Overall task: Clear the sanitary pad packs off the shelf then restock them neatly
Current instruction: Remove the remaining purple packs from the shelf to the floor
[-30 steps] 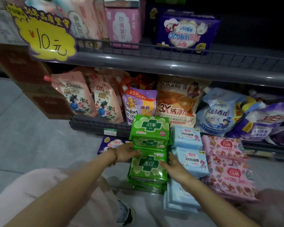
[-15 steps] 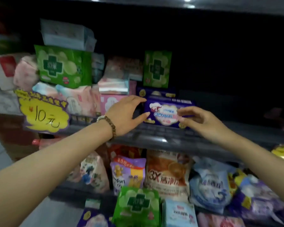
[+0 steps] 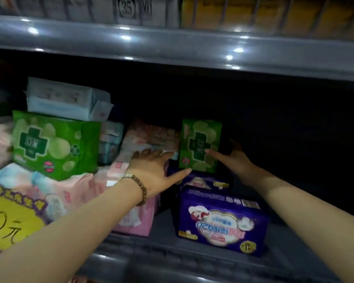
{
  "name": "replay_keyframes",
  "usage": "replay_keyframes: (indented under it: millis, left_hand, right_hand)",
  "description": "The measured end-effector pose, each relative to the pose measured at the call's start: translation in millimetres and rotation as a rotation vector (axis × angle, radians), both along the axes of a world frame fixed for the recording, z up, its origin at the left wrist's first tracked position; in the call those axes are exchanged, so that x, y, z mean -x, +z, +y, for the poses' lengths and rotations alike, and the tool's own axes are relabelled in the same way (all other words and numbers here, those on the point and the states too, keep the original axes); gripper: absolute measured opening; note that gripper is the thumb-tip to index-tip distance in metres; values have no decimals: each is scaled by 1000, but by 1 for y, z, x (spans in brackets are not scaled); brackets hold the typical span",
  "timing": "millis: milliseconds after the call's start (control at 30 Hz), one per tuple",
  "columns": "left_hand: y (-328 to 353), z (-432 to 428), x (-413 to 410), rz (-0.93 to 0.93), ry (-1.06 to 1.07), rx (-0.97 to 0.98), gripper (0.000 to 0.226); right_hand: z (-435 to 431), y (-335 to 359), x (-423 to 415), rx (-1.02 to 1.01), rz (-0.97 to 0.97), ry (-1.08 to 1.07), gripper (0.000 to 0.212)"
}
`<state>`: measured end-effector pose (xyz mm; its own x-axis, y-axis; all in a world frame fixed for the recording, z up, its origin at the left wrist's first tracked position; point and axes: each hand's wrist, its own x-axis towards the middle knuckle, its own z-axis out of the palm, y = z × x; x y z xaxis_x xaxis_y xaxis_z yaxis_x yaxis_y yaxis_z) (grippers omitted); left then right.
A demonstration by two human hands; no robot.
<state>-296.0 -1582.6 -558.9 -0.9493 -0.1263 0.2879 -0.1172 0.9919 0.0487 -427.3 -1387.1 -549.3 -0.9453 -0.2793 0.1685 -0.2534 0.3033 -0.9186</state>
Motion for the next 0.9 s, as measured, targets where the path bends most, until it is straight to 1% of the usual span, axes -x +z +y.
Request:
replay_keyframes:
  millis: [133, 233, 300, 367, 400, 467, 500, 567, 600, 633, 667, 700, 733, 800, 833, 867, 900]
  left_hand:
    - [-4, 2, -1, 14, 4, 33, 104]
    - [-8, 0, -1, 54, -1, 25, 104]
    - [-9, 0, 0, 64, 0, 5, 103]
    - [-8, 1, 0, 56, 0, -10, 103]
    - [-8, 1, 0, 52, 2, -15, 103]
    - [-10, 1, 0, 56, 8, -7, 108]
    - [-11, -1, 2, 68, 9, 1, 111]
    - [-12, -2, 4, 108, 14, -5, 112]
    - [-13, -4, 4, 121, 19, -39, 111]
    - [-9, -2, 1, 140, 8, -107, 111]
    - [-4, 0, -3, 157, -9, -214, 114]
    - [4, 4, -12, 178, -33, -336, 117]
    - [12, 8, -23, 205, -57, -445, 117]
    - [24, 20, -47, 328, -170, -634, 109]
    - [28, 26, -60, 401, -264, -779, 103]
    - [30, 31, -73, 439, -345, -950, 99]
    - [29, 35, -86, 431, -386, -1101, 97]
  right_hand:
    - [-13, -8, 23, 32, -41, -25, 115]
    - [-22, -7, 26, 52, -104, 43, 137]
    - [-25, -8, 29, 42, -159, 97, 140]
    - [-27, -8, 24, 12, -169, 101, 145]
    - [-29, -7, 20, 12, -167, 92, 143]
    - [-30, -2, 9, 43, -128, 63, 122]
    - [-29, 1, 5, 85, -102, 38, 115]
    - [-25, 10, -9, 203, -75, 11, 115]
    - [-20, 16, -20, 246, -63, 18, 111]
    - [-15, 23, -33, 272, -54, 32, 97]
    - [-7, 31, -48, 280, -42, 48, 78]
    - [0, 37, -63, 284, -43, 68, 68]
    - [6, 42, -77, 288, -50, 94, 72]
    - [21, 45, -104, 246, -76, 153, 94]
    - [28, 46, -119, 205, -92, 203, 95]
    - [36, 44, -133, 153, -111, 259, 88]
    - [43, 43, -148, 99, -139, 300, 82]
